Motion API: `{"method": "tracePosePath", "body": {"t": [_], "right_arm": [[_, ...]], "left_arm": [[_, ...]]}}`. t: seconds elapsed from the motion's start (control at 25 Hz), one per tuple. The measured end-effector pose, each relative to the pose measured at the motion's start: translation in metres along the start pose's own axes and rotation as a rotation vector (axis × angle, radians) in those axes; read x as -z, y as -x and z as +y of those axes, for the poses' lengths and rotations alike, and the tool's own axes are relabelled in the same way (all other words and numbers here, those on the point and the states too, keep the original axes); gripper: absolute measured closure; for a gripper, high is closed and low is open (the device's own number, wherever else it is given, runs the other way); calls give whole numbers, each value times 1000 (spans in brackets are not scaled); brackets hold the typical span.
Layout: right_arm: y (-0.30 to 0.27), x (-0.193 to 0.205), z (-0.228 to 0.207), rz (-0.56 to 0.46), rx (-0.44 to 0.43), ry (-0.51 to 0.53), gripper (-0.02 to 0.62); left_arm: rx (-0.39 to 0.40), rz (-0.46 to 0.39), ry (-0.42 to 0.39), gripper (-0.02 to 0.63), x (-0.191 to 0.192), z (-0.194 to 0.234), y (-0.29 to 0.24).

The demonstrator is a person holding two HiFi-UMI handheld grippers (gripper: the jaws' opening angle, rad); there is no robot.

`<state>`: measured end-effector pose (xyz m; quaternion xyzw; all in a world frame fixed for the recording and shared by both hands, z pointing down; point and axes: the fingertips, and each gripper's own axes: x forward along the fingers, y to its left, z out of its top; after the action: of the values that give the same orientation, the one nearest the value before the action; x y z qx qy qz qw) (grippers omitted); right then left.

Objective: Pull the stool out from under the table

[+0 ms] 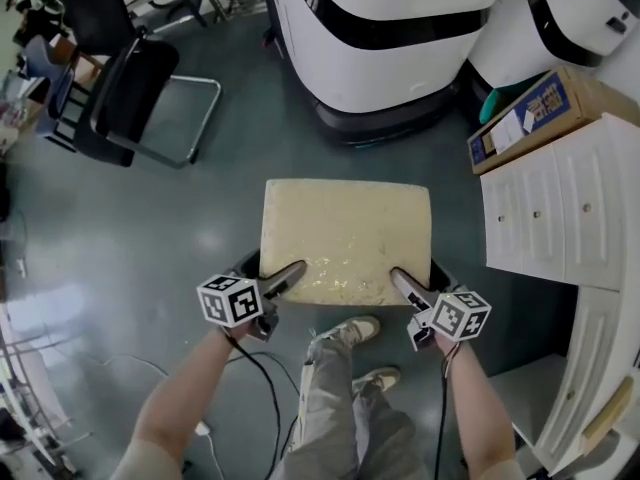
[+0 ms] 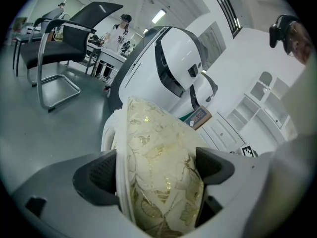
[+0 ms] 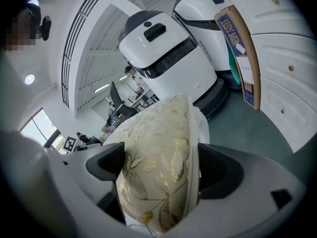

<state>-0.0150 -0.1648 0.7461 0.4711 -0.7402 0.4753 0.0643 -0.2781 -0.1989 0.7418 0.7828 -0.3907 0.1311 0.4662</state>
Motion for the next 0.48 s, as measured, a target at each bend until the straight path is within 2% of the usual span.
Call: {"method": "tracePosePath", "body": {"t": [0.2,0.48], "right_arm": [[-22,0,3,27,-11,24,138],[-47,11,-15,48,-17,49,138]], "left_arm": [[-9,-30,31,117,2,20,1],[-17,-56,56,117,20,46,-15]]}}
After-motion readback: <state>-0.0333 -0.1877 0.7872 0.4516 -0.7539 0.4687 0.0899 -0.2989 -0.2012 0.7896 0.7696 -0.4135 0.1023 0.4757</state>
